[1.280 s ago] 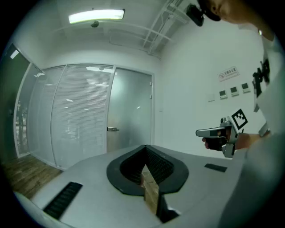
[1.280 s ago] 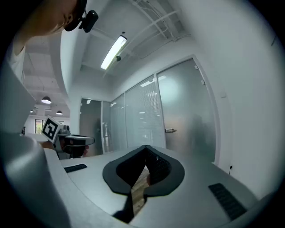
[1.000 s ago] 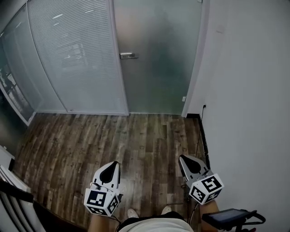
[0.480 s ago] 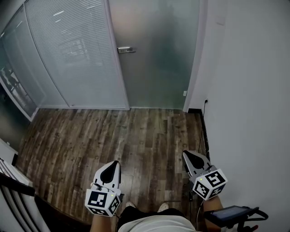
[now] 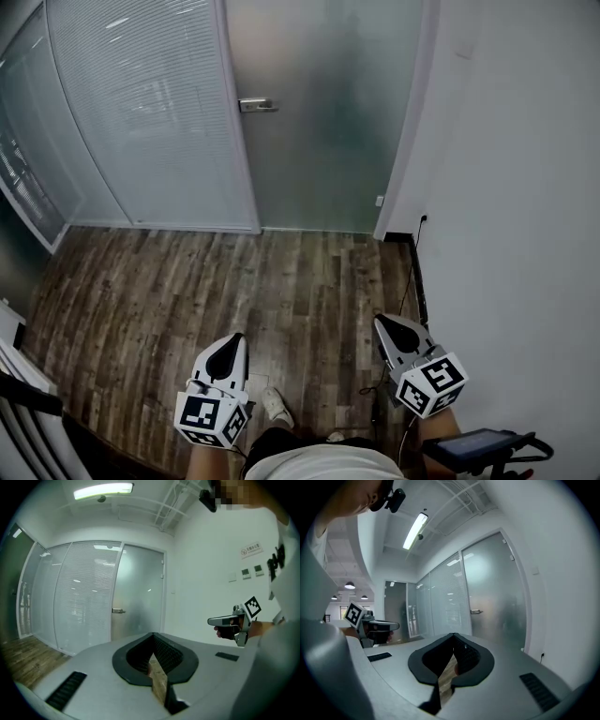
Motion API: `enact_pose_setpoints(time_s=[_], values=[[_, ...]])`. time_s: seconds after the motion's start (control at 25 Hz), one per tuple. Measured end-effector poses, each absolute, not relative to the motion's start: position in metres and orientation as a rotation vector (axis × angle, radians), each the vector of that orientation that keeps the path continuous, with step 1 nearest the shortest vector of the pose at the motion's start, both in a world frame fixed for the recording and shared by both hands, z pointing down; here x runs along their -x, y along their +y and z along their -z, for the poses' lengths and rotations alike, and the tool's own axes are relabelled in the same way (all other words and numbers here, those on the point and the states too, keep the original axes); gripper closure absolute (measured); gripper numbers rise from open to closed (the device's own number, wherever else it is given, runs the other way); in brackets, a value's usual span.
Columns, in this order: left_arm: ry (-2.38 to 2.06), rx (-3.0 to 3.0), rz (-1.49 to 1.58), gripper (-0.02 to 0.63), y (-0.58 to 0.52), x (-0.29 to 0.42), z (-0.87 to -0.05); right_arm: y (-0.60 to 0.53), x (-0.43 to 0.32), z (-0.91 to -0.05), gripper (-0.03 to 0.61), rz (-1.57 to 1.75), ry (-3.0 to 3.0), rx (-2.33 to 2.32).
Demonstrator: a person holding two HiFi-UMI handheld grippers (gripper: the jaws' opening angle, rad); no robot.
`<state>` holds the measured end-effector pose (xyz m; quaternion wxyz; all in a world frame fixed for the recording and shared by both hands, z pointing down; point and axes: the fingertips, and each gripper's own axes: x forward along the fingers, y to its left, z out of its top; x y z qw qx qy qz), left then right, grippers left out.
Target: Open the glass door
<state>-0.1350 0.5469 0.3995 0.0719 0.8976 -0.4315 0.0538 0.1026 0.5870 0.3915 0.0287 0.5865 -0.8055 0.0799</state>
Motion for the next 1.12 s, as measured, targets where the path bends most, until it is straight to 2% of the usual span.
enact_pose_setpoints(time_s=[0.24, 0.72, 1.12], values=[[-1.252, -2.736, -0.131, 0.614, 0.470, 0.141, -0.392, 0.518, -0.095, -0.377, 0.577, -0.228, -2.441, -1.873], [-1.297, -2.721, -0.146, 0.614, 0.356, 0.221, -0.386, 0.401, -0.021, -0.367, 0.577, -0.197, -2.469, -1.864], [-1.278, -2.723, -0.197, 0.614, 0.287, 0.202, -0.394, 0.327, -0.044, -0.382, 0.577, -0.276, -2.473, -1.901]])
